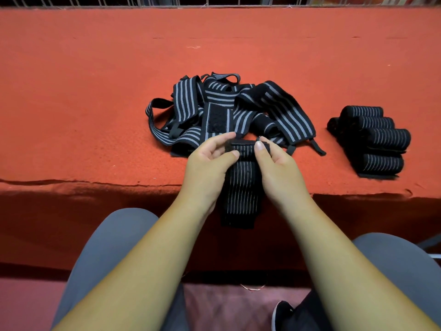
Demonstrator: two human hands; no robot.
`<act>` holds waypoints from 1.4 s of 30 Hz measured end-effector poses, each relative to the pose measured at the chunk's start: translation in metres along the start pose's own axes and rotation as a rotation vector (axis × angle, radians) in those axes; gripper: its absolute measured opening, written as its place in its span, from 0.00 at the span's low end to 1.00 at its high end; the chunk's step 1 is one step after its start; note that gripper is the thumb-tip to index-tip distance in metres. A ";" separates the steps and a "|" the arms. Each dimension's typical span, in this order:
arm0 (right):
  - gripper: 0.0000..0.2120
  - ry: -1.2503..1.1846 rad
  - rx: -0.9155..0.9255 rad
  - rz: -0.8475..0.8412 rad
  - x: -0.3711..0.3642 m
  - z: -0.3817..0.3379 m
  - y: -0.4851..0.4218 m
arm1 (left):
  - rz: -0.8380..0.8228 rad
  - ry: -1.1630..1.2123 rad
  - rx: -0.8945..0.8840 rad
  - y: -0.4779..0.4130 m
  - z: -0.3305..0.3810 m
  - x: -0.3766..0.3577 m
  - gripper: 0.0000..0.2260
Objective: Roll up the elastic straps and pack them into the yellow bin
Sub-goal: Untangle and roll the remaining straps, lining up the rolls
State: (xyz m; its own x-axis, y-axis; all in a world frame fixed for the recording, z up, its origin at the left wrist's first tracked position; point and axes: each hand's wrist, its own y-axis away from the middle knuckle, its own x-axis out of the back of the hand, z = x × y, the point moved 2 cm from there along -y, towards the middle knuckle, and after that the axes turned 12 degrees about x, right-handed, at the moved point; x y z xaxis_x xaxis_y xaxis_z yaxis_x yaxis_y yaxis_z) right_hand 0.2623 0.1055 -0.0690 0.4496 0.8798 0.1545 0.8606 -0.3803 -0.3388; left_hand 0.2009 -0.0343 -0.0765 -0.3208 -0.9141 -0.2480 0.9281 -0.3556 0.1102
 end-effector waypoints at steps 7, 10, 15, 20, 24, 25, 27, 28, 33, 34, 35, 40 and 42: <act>0.11 0.027 0.070 0.033 0.007 0.003 -0.001 | -0.066 -0.044 0.021 0.001 -0.001 0.001 0.14; 0.14 0.019 0.087 0.001 0.005 0.002 0.002 | -0.023 -0.085 -0.001 0.001 -0.003 0.004 0.11; 0.14 0.028 0.022 -0.019 0.003 -0.001 0.002 | -0.022 -0.032 -0.032 -0.004 -0.002 0.010 0.17; 0.14 0.026 0.014 0.023 0.006 -0.003 0.001 | -0.079 -0.035 -0.025 -0.003 -0.001 0.007 0.21; 0.15 0.010 0.031 0.050 0.007 -0.002 0.003 | 0.048 -0.106 -0.007 0.003 -0.002 0.003 0.11; 0.15 0.001 0.019 0.051 0.006 -0.002 0.002 | 0.072 -0.119 -0.020 0.003 -0.002 0.003 0.10; 0.17 -0.009 -0.009 0.058 0.005 -0.004 0.001 | 0.093 -0.116 -0.032 0.002 -0.002 0.003 0.12; 0.18 0.001 -0.020 0.062 0.005 -0.004 0.000 | 0.085 -0.108 -0.034 0.002 0.000 0.003 0.14; 0.23 0.109 -0.052 0.055 0.010 -0.002 -0.003 | 0.098 -0.153 -0.074 0.001 0.001 0.000 0.19; 0.24 0.107 -0.055 0.056 0.011 -0.001 -0.003 | 0.099 -0.173 -0.083 0.002 0.000 0.000 0.19; 0.24 0.099 -0.062 0.058 0.011 -0.001 -0.003 | 0.096 -0.189 -0.092 0.002 -0.001 -0.001 0.19; 0.24 0.023 -0.076 0.060 0.013 0.000 0.000 | 0.083 -0.231 -0.092 0.003 0.002 -0.003 0.20; 0.24 0.008 -0.080 0.056 0.013 0.000 0.001 | 0.078 -0.257 -0.091 0.003 0.002 -0.003 0.19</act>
State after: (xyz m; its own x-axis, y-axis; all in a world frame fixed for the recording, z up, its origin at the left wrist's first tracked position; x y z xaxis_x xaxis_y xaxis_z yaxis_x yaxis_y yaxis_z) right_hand 0.2684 0.1167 -0.0676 0.4991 0.8543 0.1454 0.8504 -0.4506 -0.2716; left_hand 0.2044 -0.0332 -0.0737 -0.2742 -0.9616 0.0112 0.9613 -0.2737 0.0301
